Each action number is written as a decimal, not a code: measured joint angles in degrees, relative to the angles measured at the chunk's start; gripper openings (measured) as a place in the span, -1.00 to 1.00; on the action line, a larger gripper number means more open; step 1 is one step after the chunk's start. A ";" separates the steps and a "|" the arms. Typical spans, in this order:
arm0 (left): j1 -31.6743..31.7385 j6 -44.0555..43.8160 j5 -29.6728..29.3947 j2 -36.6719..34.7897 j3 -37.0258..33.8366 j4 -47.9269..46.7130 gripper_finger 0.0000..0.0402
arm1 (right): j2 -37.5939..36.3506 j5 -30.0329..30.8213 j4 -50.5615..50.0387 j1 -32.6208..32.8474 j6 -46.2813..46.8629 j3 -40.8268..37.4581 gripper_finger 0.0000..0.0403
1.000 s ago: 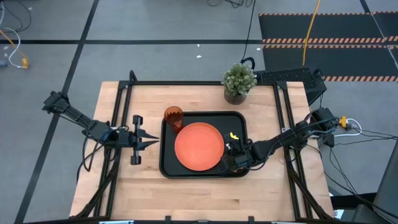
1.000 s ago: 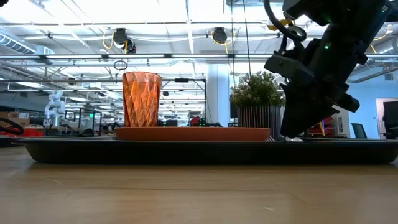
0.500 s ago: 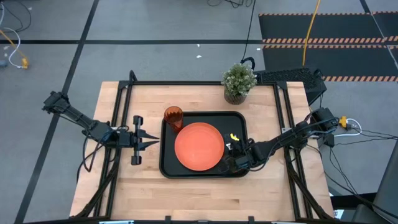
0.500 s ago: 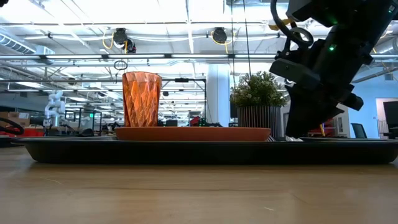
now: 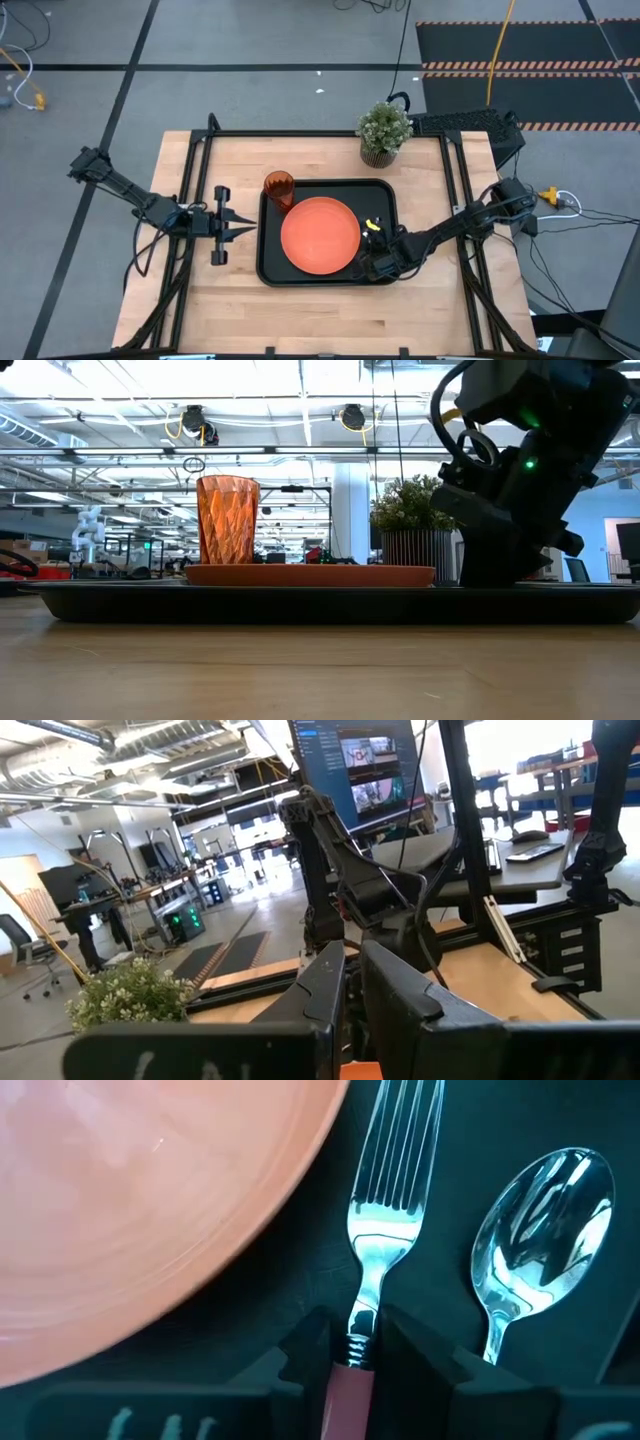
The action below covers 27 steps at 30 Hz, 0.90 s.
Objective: Pick and place plate/cup/fork/spoon on tray
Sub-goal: Adjust the pink fork on the black serving tray
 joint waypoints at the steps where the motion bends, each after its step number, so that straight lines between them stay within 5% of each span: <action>1: 0.00 0.00 0.00 0.00 0.00 0.00 -0.79 | -0.03 -0.05 -0.01 0.00 0.01 -0.02 -0.59; 12: 0.00 -0.04 0.00 0.01 0.00 0.02 -0.79 | -0.14 -1.30 0.01 -0.04 5.55 0.55 -0.92; 27: 0.00 -0.01 0.02 0.00 0.00 0.11 -0.79 | -0.01 -1.36 -12.54 -1.62 14.68 8.91 -0.92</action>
